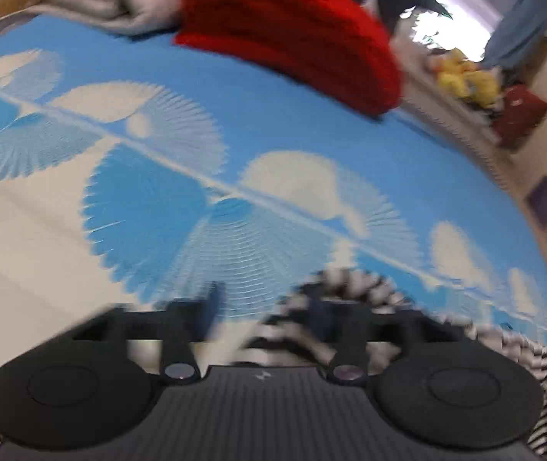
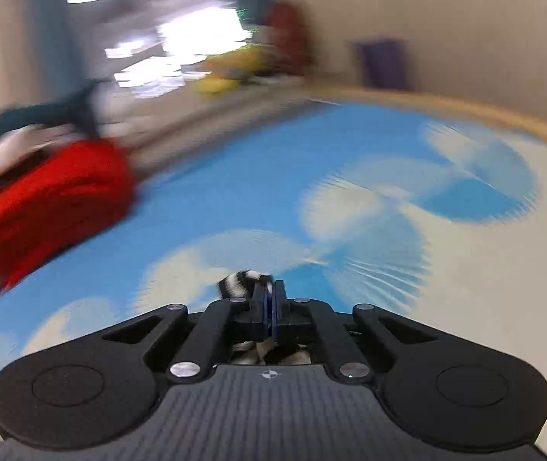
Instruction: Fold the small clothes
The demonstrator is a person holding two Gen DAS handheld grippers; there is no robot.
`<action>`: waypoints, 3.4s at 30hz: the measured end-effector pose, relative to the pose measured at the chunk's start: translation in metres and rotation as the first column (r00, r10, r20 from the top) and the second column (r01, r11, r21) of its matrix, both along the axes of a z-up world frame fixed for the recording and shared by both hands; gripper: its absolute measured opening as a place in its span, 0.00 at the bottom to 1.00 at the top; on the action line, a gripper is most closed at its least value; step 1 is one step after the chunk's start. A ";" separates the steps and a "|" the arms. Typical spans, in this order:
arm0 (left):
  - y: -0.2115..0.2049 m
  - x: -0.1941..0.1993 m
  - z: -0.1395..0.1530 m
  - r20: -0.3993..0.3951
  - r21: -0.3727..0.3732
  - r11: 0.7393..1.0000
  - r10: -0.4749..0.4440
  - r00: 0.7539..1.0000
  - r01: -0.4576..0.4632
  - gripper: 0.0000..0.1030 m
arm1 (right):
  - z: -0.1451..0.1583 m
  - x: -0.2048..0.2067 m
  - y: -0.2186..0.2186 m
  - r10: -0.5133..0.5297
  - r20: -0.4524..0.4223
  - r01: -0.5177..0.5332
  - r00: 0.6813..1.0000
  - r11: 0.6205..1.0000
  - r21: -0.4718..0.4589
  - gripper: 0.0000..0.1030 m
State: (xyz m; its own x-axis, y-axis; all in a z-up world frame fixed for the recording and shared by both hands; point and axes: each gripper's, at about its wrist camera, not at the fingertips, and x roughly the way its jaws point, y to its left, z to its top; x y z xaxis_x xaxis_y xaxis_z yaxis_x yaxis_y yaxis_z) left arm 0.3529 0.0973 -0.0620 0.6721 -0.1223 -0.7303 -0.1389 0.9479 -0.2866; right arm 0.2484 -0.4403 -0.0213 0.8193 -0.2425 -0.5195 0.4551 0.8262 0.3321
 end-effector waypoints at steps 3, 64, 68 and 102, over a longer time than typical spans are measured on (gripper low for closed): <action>-0.005 0.005 -0.015 -0.058 0.066 0.997 -0.022 0.998 0.026 0.72 | -0.036 0.018 -0.006 -0.035 -0.183 0.036 0.982 0.999 -0.001 0.13; -0.006 -0.180 0.001 -0.089 0.234 0.889 -0.383 0.920 0.393 0.11 | -0.023 -0.178 0.000 0.279 -0.274 -0.266 0.921 0.960 0.084 0.10; 0.021 -0.184 0.005 -0.078 0.232 0.911 -0.330 0.941 0.339 0.09 | -0.014 -0.196 -0.019 0.229 -0.211 -0.213 0.950 0.972 0.098 0.10; -0.016 -0.176 -0.025 -0.187 0.410 0.831 -0.327 0.926 0.376 0.29 | -0.017 -0.212 -0.040 0.115 -0.247 -0.064 0.962 0.977 0.203 0.04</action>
State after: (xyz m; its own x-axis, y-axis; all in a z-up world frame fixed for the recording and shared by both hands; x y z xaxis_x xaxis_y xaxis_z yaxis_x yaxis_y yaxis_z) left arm 0.1773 0.0810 -0.0868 0.5610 0.0075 -0.8278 0.2218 0.9620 0.1590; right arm 0.0365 -0.4801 -0.0380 0.6663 -0.0494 -0.7441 0.4727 0.7997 0.3702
